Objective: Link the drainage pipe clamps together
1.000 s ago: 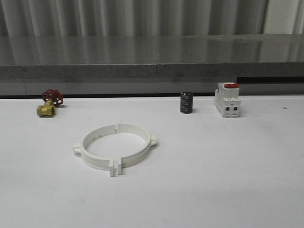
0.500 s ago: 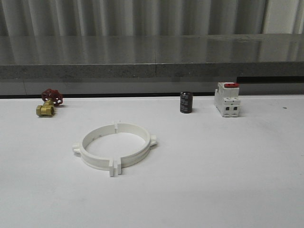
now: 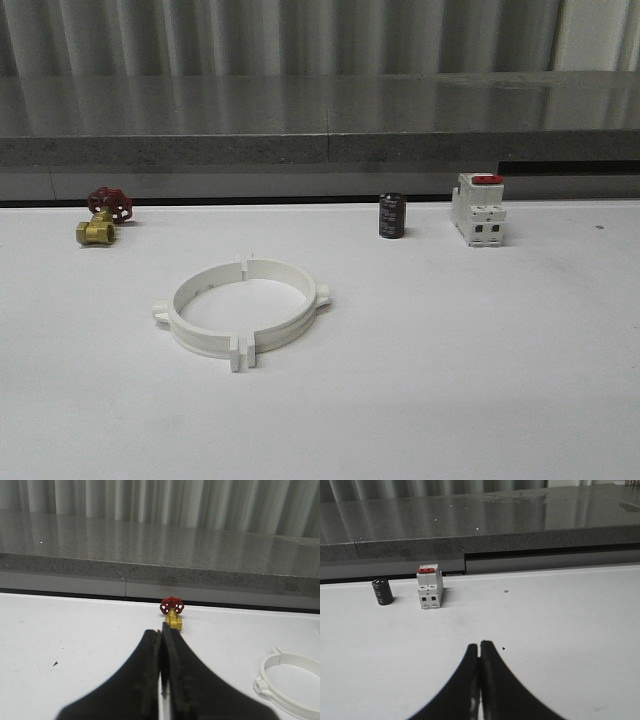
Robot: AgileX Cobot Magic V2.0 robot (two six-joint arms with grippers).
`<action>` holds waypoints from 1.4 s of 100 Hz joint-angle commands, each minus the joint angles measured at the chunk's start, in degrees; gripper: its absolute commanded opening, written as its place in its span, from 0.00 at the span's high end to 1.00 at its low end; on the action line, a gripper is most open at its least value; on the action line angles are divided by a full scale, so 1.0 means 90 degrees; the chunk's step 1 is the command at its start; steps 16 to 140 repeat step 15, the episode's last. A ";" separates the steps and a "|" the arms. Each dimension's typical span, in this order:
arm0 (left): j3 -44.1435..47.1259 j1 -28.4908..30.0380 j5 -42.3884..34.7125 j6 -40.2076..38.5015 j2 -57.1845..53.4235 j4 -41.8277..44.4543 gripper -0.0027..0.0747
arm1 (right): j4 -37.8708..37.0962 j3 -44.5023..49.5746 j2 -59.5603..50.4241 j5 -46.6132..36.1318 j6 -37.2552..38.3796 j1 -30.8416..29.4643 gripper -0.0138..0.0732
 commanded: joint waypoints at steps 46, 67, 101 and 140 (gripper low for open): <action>0.0276 0.0018 -0.0563 0.0002 -0.0147 -0.0011 0.99 | -0.0054 -0.0102 -0.0118 -0.0538 -0.0087 -0.0019 0.92; 0.0276 0.0018 -0.0563 0.0002 -0.0147 -0.0011 0.99 | -0.0054 -0.0102 -0.0118 -0.0538 -0.0087 -0.0019 0.92; 0.0276 0.0018 -0.0563 0.0002 -0.0147 -0.0011 0.99 | -0.0054 -0.0102 -0.0118 -0.0538 -0.0087 -0.0019 0.92; 0.0276 0.0018 -0.0563 0.0002 -0.0147 -0.0011 0.99 | -0.0054 -0.0102 -0.0118 -0.0538 -0.0087 -0.0019 0.92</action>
